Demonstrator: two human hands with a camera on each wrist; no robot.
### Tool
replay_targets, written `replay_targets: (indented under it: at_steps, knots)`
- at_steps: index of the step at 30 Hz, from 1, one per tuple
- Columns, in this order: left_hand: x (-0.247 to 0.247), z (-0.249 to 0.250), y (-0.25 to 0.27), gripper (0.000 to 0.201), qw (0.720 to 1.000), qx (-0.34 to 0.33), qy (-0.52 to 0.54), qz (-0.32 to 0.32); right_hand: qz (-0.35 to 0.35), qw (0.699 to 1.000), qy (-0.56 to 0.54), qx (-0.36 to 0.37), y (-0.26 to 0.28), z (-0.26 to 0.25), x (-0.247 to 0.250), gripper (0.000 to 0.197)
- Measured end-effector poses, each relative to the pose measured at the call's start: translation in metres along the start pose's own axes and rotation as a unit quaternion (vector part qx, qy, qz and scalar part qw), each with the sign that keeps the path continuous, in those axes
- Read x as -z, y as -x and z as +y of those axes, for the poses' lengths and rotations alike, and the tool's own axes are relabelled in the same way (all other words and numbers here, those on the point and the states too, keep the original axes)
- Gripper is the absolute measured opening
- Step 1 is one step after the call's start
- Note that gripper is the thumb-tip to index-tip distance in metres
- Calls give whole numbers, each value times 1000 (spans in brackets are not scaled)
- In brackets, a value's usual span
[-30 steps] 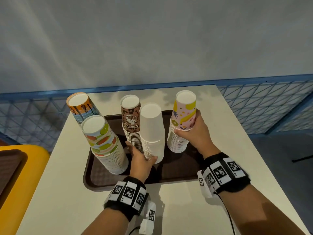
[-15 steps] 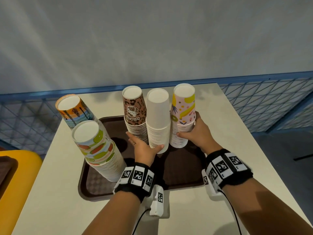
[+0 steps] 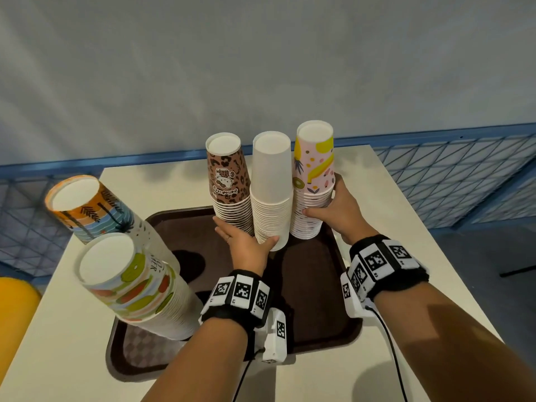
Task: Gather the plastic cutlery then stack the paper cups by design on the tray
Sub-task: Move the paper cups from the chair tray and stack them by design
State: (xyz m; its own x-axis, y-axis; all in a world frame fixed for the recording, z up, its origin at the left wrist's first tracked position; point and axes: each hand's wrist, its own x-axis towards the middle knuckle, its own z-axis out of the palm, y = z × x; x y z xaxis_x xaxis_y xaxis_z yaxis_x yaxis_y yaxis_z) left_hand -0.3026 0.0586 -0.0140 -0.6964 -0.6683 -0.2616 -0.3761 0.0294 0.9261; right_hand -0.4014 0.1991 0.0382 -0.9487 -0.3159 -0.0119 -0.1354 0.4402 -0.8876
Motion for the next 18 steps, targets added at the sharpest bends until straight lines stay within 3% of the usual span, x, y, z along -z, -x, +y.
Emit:
replay_targets:
  at_steps: [9,12,15,18]
  knots:
    - [2,6,4,123,1000,-8,19,5,18,999,-47,0,3,8,-6,88]
    - [15,11,30,119,999,-21,8,-27,83,996,-16,-4,19,4,-8,88]
    - [38,17,81,104,990,-128,-28,-60,170,984,-16,41,51,-5,-16,58]
    - [73,26,144,67,937,-334,-93,35,76,996,-19,43,74,-9,-33,39]
